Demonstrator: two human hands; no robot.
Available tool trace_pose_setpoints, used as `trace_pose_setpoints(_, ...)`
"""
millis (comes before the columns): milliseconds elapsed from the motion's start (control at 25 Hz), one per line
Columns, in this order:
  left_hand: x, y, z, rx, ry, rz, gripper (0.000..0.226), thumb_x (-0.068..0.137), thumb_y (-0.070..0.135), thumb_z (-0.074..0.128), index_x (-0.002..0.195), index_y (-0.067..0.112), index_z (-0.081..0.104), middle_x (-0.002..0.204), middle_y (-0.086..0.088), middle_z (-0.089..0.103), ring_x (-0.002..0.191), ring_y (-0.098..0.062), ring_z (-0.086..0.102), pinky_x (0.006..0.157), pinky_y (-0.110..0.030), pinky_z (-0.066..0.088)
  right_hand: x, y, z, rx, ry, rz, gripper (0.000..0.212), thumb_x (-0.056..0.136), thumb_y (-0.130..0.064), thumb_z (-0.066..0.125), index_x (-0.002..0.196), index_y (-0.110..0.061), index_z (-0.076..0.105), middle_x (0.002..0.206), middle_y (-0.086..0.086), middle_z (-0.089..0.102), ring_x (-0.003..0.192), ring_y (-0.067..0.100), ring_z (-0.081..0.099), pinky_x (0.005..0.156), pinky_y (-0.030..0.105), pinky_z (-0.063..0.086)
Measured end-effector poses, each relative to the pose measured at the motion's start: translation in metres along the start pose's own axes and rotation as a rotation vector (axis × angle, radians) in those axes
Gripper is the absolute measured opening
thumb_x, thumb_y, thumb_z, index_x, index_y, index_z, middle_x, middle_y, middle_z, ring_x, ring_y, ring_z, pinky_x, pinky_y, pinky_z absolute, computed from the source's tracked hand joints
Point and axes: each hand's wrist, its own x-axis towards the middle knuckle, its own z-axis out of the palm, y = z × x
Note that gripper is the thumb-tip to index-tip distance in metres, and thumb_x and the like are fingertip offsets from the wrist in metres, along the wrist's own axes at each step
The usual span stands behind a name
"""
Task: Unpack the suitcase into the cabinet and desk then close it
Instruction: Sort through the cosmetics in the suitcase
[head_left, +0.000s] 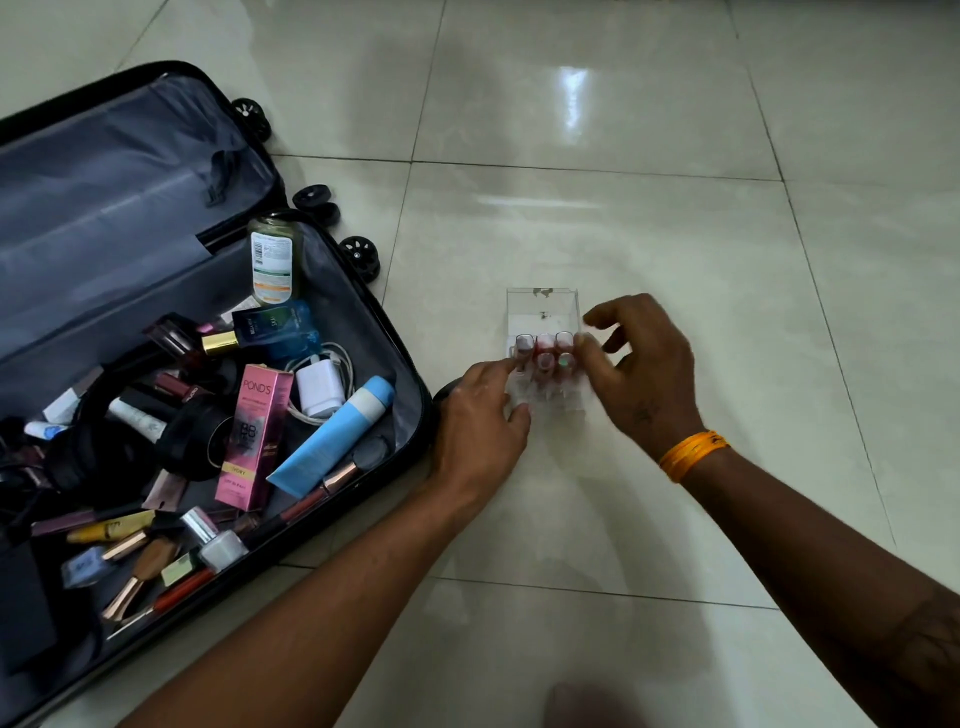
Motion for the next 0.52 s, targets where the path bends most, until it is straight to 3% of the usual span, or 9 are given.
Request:
trace_pose_setpoints(120, 0.002, 0.001, 0.000, -0.028, 0.000, -0.041, 0.061, 0.088, 0.019, 0.079, 0.145, 0.016, 0.058, 0.133, -0.004, 0.066, 0.095, -0.013, 0.074, 0.087, -0.024, 0.052, 0.026, 0.018, 0.005, 0.092, 0.041, 0.233, 0.017, 0.097, -0.034, 0.066, 0.092, -0.018, 0.065, 0.089, -0.006, 0.069, 0.074, 0.011, 0.062, 0.070, 0.033, 0.051)
trace_pose_setpoints(280, 0.011, 0.002, 0.004, 0.055, -0.023, -0.042, 0.067, 0.082, 0.027, 0.081, 0.145, 0.023, 0.058, 0.118, -0.003, 0.072, 0.086, -0.018, 0.073, 0.087, -0.037, 0.059, 0.055, 0.047, 0.023, 0.056, -0.248, 0.540, 0.040, 0.094, -0.062, 0.059, 0.102, -0.024, 0.066, 0.084, -0.003, 0.072, 0.077, 0.018, 0.070, 0.074, 0.036, 0.055)
trace_pose_setpoints(400, 0.013, 0.003, 0.009, 0.089, 0.004, -0.053, 0.065, 0.079, 0.030, 0.075, 0.141, 0.024, 0.061, 0.116, -0.002, 0.074, 0.088, -0.021, 0.073, 0.085, -0.041, 0.059, 0.072, 0.052, 0.032, 0.000, -0.448, 0.569, 0.035, 0.096, -0.052, 0.063, 0.100, -0.019, 0.071, 0.080, 0.003, 0.073, 0.071, 0.020, 0.071, 0.070, 0.031, 0.053)
trace_pose_setpoints(520, 0.014, 0.001, 0.012, 0.086, 0.023, -0.065, 0.063, 0.080, 0.029, 0.075, 0.141, 0.024, 0.061, 0.116, -0.001, 0.074, 0.087, -0.019, 0.073, 0.085, -0.038, 0.059, 0.086, 0.047, 0.033, 0.166, -0.460, 0.659, 0.016, 0.091, -0.028, 0.069, 0.085, -0.014, 0.073, 0.080, 0.010, 0.072, 0.072, 0.029, 0.070, 0.057, 0.033, 0.059)
